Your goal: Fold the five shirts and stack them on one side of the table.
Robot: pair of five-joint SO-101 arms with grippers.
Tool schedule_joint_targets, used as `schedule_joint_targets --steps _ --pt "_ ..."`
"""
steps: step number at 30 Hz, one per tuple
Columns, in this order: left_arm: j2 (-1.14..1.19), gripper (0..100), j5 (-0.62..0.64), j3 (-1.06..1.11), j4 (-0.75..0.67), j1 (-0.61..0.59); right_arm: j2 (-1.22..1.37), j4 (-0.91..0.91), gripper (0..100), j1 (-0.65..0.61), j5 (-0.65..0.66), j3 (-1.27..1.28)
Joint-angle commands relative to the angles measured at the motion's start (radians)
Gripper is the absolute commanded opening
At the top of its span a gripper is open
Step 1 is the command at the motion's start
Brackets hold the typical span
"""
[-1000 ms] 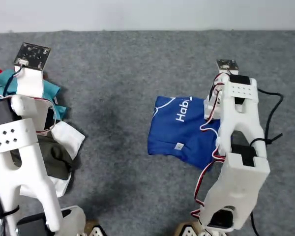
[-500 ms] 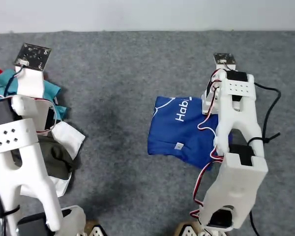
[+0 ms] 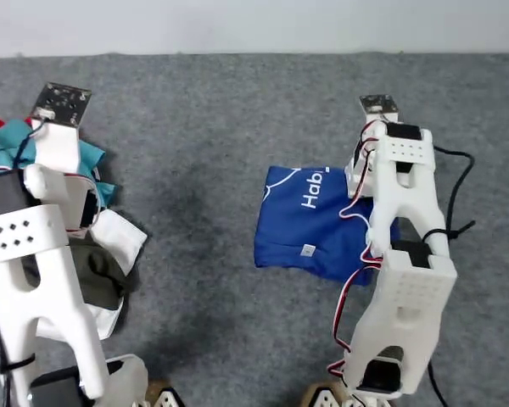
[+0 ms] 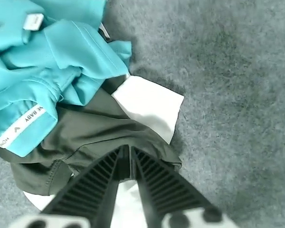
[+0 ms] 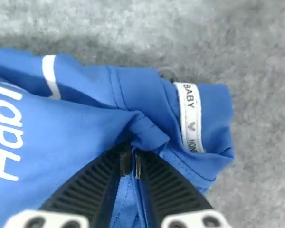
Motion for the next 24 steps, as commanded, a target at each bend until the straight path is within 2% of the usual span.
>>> schedule_joint_targets --steps 1,8,15,17,19,21,24 --pt "-0.043 1 -0.002 0.010 -0.003 0.002 -0.021 0.058 0.9 0.047 0.011 -0.104" --pt "-0.043 1 -0.002 0.007 -0.003 0.002 -0.007 0.077 0.9 0.111 0.124 -0.230" --pt "-0.044 1 -0.002 0.005 -0.002 0.003 0.082 -0.016 1.1 0.108 0.226 -0.295" --pt "-0.044 1 -0.002 0.005 0.000 0.003 0.097 0.001 6.2 0.108 0.222 -0.311" --pt "-0.044 1 -0.002 0.005 0.000 0.003 0.091 0.062 16.3 0.107 0.210 -0.338" --pt "-0.044 1 -0.002 0.005 0.000 0.003 0.071 0.139 23.7 0.107 0.120 -0.384" --pt "-0.044 1 -0.002 0.008 0.000 0.003 0.035 0.232 25.2 0.093 0.058 -0.448"
